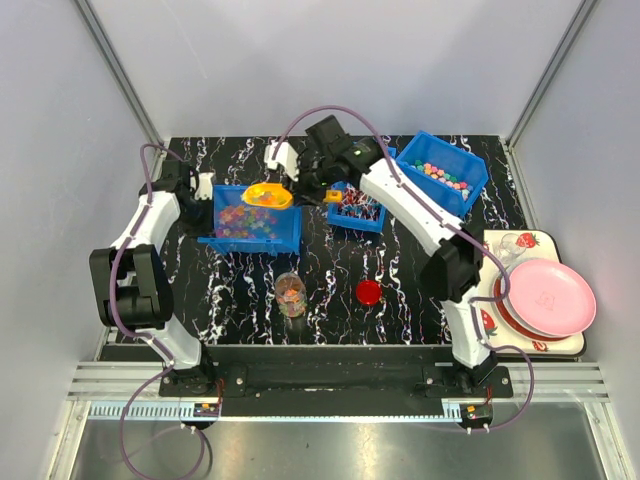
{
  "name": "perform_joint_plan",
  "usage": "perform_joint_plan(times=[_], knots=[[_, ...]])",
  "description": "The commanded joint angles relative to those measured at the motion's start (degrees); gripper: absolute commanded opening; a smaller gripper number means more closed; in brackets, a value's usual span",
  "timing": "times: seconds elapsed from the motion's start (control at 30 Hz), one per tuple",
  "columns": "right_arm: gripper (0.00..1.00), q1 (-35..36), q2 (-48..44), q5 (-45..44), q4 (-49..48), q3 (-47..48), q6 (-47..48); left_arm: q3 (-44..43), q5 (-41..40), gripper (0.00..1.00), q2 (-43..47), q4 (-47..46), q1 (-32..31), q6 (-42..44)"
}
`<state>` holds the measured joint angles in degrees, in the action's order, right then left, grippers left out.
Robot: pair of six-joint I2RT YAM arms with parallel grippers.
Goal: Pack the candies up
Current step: Scoop the fake candies from the storage box, then place the fake candies in the packing bottle.
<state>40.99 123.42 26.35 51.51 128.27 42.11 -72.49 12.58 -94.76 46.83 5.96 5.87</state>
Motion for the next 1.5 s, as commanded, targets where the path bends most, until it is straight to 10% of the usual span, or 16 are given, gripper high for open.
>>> perform_joint_plan(times=[0.0,1.47], knots=[[0.0,-1.8,-8.6,2.7,0.8,-1.1,-0.6,-1.3,1.8,0.0,1.2,-3.1,0.5,-0.9],[0.0,-1.3,-32.5,-3.7,6.4,-26.4,1.7,-1.1,4.6,0.0,-0.1,-3.0,4.3,-0.7]])
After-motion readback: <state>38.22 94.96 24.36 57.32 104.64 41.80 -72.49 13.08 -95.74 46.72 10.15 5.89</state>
